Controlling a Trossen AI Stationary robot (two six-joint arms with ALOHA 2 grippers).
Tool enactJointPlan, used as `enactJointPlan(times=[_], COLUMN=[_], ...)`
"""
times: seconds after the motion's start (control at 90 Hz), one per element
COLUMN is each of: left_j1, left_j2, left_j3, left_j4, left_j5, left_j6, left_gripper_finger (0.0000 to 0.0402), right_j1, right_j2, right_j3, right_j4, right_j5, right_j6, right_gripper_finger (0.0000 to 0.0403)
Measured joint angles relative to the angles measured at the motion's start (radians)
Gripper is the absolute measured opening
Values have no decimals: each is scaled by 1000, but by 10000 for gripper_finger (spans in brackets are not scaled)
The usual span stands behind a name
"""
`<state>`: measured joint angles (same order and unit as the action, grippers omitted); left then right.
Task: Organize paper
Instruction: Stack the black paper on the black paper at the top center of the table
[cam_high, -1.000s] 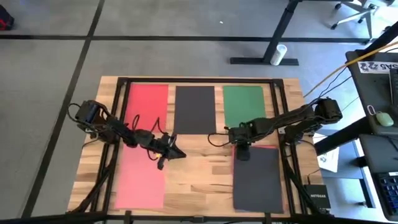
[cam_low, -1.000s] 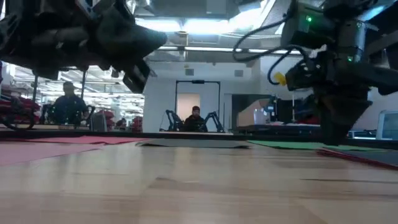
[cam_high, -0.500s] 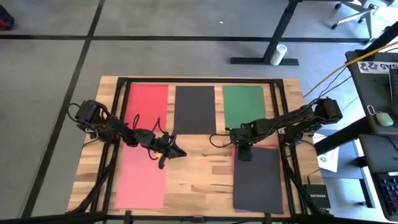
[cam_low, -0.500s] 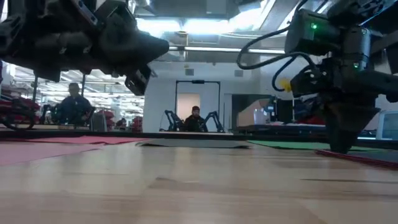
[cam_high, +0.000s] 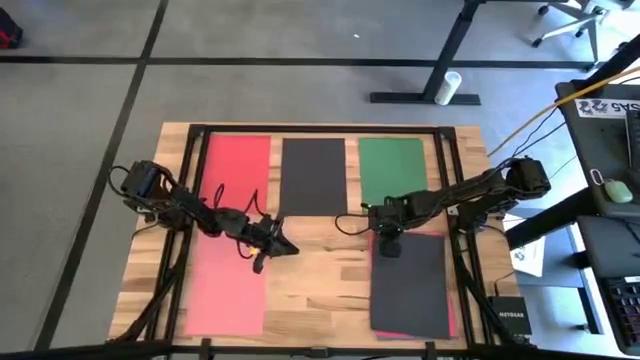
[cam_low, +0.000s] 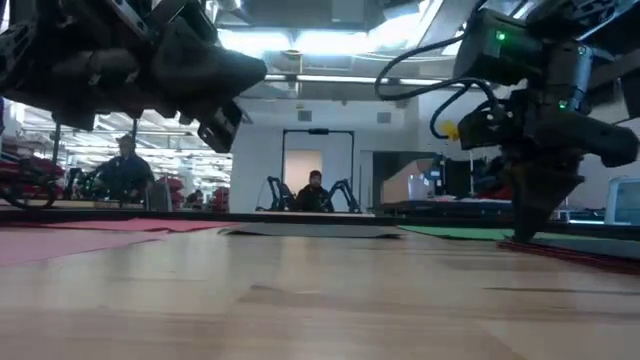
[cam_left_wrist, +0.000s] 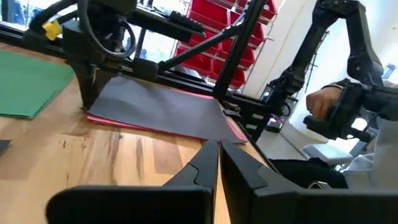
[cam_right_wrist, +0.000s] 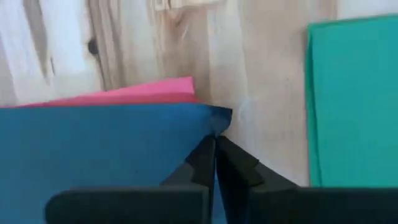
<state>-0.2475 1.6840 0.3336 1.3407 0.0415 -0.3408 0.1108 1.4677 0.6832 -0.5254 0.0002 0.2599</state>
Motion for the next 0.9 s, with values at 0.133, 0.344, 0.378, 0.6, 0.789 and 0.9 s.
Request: enactJointPlan(times=[0.133,0.344,0.378,0.6,0.789,0.9], left_j1=[-1,-7,-9,-44,-68,-82], left_j2=[0,0,0,0,-10,-29], left_j3=[0,0,0,1,1,1], left_j4=[0,0,0,0,-53,-54], left_j5=[0,0,-1,0,-1,-1], left_j6=[0,-15,-15,-11,-12,0], left_gripper_finger=[0,0,0,0,0,0], right_j1=[0,0,0,-49,-178,-262], right_j2=[0,0,0,0,7,38], right_j3=[25,120,140,259,316,348], right_j4=[-10,-8,-8,2,17,51], right_j5=[0,29,43,118,151,115], right_j6=[2,-8,-17,-96,-208,-302], right_gripper_finger=[0,0,0,0,0,0])
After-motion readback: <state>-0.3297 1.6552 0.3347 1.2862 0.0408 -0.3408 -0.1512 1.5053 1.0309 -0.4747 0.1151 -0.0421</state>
